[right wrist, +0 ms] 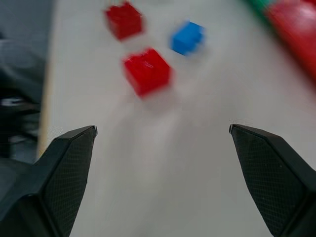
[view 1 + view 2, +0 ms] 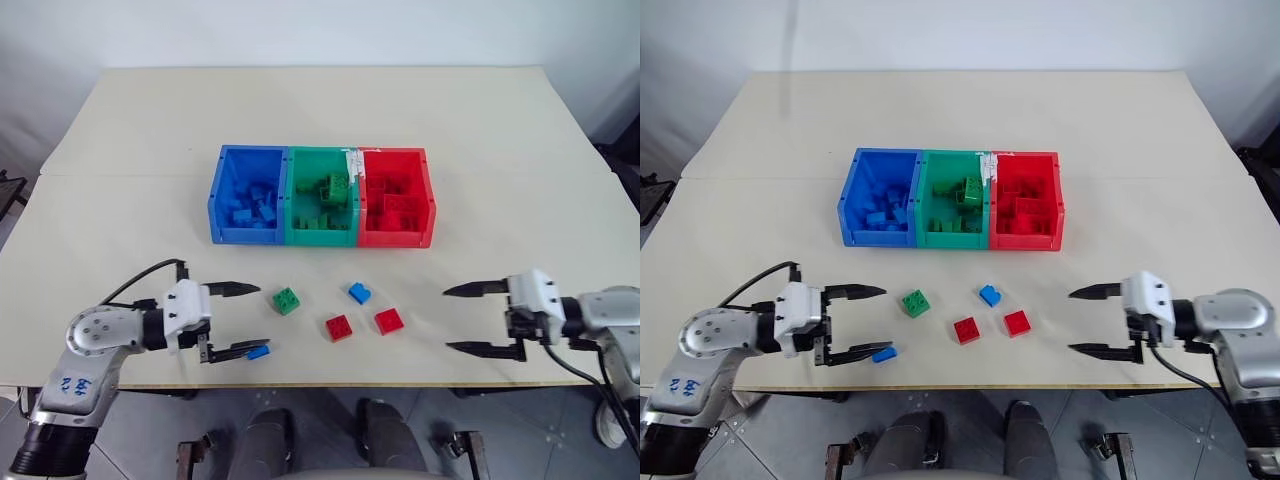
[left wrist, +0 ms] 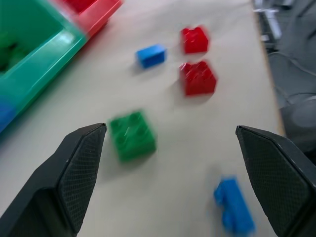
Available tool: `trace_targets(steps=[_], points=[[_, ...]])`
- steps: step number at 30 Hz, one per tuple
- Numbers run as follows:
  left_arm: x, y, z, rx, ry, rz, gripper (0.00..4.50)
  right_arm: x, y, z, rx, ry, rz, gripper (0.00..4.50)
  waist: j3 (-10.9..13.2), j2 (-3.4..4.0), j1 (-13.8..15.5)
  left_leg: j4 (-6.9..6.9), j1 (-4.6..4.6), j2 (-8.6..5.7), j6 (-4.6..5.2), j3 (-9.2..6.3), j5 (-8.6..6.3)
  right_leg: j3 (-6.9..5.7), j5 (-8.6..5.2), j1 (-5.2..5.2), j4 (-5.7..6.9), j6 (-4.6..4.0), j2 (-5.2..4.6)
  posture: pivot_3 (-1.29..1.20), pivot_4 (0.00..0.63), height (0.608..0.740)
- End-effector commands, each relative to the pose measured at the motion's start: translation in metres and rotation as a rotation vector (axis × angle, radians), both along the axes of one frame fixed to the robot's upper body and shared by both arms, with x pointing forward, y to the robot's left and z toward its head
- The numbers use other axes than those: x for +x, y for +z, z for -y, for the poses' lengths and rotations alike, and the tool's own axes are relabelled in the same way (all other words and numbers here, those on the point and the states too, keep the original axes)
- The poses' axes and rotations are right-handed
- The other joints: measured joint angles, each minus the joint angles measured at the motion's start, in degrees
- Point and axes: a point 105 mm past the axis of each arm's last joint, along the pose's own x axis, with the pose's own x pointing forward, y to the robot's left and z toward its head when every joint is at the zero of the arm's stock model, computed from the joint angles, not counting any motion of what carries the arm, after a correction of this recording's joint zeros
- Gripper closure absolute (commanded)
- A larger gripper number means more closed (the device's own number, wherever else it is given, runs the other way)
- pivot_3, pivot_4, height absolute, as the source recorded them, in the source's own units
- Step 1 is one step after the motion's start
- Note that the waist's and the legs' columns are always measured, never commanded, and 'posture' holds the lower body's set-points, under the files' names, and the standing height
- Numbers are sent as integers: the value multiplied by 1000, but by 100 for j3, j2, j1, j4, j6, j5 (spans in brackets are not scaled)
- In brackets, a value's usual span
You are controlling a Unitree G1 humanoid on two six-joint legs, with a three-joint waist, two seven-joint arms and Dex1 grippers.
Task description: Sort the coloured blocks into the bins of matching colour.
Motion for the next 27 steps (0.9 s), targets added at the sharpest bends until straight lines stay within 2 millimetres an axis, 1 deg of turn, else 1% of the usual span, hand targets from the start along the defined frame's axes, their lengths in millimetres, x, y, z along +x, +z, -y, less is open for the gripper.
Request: trace_targets(steps=[1, 5, 7, 8, 10, 11, 15, 17, 18, 21, 22, 24, 25, 27], points=[[-10, 6, -10, 1, 26, -6, 28, 4, -7, -25, -1, 74, -8, 0, 0, -1, -1, 1, 0, -1, 3, 1, -4, 0, 0, 0, -3, 0, -3, 0, 150, 740], [-15, 5, -12, -2, 54, -15, 28, 9, -16, -39, -7, 128, -32, 0, 0, 0, 35, 1, -4, -17, 16, -2, -11, -10, 0, -2, -5, 0, -27, 0, 150, 740], [-15, 6, -13, -7, 66, -11, 28, 10, -19, -43, -7, 147, -43, 0, 0, -1, 57, 2, -8, -22, 22, -4, -15, -14, 0, -1, -10, 0, -35, 0, 150, 740], [-15, 6, -12, -8, 68, -11, 7, 10, -21, -44, -10, 154, -46, 179, 0, -1, 64, 2, -8, -22, 23, -4, -16, -15, 0, 0, -12, 0, -37, 0, 150, 740], [-16, 6, -11, -12, 73, -7, 0, 13, -22, -46, -12, 164, -47, 626, 0, -1, 56, -2, -8, -22, 22, -2, -20, -16, 0, -1, -18, 0, -36, 0, 150, 740], [-16, 6, -11, -14, 75, -5, 0, 14, -22, -47, -11, 166, -49, 926, 0, -1, 47, -3, -8, -21, 20, -1, -21, -17, 0, -1, -19, 0, -34, 0, 150, 740], [-16, 9, -9, -16, 77, 13, 0, 18, -19, -44, -14, 164, -42, 2300, 0, -1, 9, -4, -10, -16, 15, 1, -25, -20, 0, -3, -21, -1, -28, 0, 150, 740], [-13, 16, -4, -32, 74, 52, 0, 21, -16, -42, 0, 155, -35, 2970, 0, 0, 4, -3, -9, -16, 15, 3, -26, -20, 0, -2, -22, 0, -27, 0, 150, 740], [-11, 21, -1, -45, 72, 71, 0, 22, -12, -42, 18, 150, -31, 3050, 0, -1, 5, -3, -9, -15, 15, 4, -26, -20, 0, -2, -22, -1, -26, 0, 150, 740], [-8, 29, 6, -66, 60, 98, 0, 23, 8, -44, 109, 137, -37, 3048, 0, -1, 13, 0, -10, -14, 15, 3, -25, -21, 0, -2, -19, 0, -24, 0, 150, 740], [-8, 30, 9, -67, 50, 90, 0, 28, 22, -46, 164, 106, -33, 3048, 0, -1, 11, 1, -11, -14, 15, 2, -25, -21, 0, -2, -19, 0, -25, 0, 150, 740], [-8, 35, 18, -83, 32, 75, 0, 42, 48, -50, 281, 26, -21, 3048, 0, 0, -8, 3, -10, -15, 15, 3, -25, -21, 0, -2, -17, 1, -26, 0, 150, 740], [-6, 40, 23, -115, 34, 80, 0, 50, 60, -51, 323, -11, 3, 3048, 0, 0, -21, 2, -9, -12, 15, 6, -25, -21, 1, -2, -16, 1, -25, 0, 150, 740], [0, 50, 29, -166, 54, 92, 0, 71, 79, -51, 361, -86, 75, 3048, 0, 0, -19, 5, -8, -4, 11, 12, -26, -31, 1, -5, -12, 3, -24, 0, 150, 740]])
